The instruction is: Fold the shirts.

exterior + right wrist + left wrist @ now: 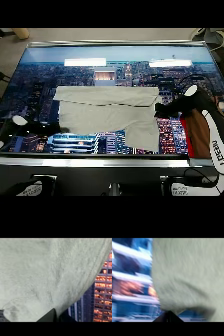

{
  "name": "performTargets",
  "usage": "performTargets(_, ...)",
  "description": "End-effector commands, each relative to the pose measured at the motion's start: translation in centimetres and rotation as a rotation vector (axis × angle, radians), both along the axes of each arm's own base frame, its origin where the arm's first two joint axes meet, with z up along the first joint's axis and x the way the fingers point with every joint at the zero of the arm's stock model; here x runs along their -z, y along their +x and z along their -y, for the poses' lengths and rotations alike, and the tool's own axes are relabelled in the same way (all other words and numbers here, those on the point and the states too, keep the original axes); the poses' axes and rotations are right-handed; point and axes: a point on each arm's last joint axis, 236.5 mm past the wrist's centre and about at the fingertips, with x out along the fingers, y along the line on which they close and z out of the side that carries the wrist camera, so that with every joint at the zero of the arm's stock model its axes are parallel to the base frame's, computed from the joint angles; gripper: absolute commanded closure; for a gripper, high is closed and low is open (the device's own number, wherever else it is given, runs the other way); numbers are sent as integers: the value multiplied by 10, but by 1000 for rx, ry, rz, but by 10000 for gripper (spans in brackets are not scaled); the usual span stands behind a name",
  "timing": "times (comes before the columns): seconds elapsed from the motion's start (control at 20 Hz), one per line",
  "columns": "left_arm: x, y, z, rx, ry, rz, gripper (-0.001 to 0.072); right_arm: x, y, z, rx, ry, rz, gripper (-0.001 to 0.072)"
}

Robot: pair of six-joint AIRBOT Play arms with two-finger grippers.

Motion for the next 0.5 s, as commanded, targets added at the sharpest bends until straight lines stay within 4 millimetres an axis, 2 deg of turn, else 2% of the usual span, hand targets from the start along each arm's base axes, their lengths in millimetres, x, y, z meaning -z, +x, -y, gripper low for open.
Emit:
performTargets(0.0,-100,50,-3,23,36,302,693,-71,20,3,-13,-27,204,687)
performTargets(0.05,-160,66,-6,23,66,463,694,-115,29,4,-13,-42,321,687)
performTargets(0.1,-227,74,-7,20,97,632,694,-168,36,5,-12,-61,458,687)
performTargets(0.15,-308,71,-9,5,135,836,694,-226,37,6,-7,-82,608,687)
performTargets(0.2,-387,58,-15,-35,185,1031,694,-295,30,6,4,-107,790,687)
performTargets(0.25,-469,32,-25,-97,254,1237,694,-364,16,9,29,-141,981,687)
performTargets(0.3,-541,-7,-37,-175,325,1426,693,-438,-12,13,63,-184,1192,686)
performTargets(0.35,-594,-47,-45,-243,382,1568,693,-499,-46,19,105,-234,1381,686)
performTargets(0.4,-627,-81,-51,-288,438,1660,693,-547,-83,23,157,-261,1541,687)
performTargets(0.45,-643,-106,-54,-308,485,1705,693,-579,-119,27,221,-258,1653,687)
